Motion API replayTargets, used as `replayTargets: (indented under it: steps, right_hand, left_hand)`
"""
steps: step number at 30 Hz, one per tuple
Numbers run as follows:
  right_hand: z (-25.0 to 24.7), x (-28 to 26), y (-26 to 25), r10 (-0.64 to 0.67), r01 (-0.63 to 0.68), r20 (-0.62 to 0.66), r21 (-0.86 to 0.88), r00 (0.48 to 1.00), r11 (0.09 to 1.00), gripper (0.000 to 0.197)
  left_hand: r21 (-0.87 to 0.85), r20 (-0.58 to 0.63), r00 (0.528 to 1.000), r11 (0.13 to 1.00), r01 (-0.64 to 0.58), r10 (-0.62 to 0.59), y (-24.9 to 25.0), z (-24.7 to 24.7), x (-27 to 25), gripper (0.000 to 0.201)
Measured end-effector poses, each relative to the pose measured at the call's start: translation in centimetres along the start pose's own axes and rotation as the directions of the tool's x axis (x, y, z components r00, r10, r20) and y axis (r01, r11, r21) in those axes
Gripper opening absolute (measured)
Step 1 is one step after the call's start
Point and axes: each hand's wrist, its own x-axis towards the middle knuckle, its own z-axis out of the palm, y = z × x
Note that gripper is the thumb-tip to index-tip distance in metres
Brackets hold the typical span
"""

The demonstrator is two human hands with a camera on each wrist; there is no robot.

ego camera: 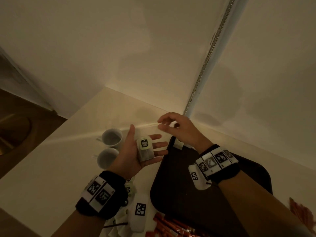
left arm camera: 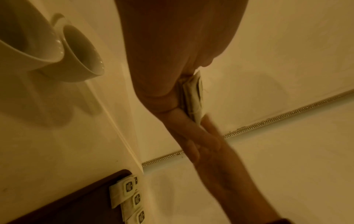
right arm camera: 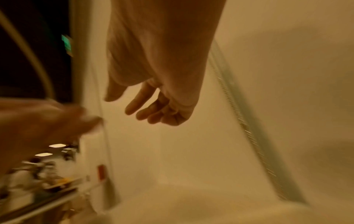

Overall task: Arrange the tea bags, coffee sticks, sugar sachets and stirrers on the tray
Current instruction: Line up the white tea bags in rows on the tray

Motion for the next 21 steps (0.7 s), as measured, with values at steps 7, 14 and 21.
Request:
replayTargets:
  steps: [7, 14, 21]
  right_hand:
    - [0.3, -1.7, -6.0, -0.169, 0.198, 0.186, -0.148, 0.968, 0.969, 0.026]
    - [-1.3, -3.2, -7.8, -0.201, 0.234, 0.168, -0.208, 0.965, 0.950, 0.038]
    - [-0.7, -4.6, -8.6, -0.346, 0.369, 0.127, -0.318, 0.930, 0.873, 0.035]
  left_hand:
    - [-0.015, 0.086, 0.993, 0.997, -0.076, 0.077, 0.8, 2.0, -1.1, 0.078]
    - [-0.057, 0.148, 0.983, 0.993, -0.104, 0.111, 1.1, 2.5, -2.3, 0.082]
    - [-0.155, 0.216, 0.967, 0.983, -0.100, 0.132, 1.3, 2.9, -3.6, 0.085]
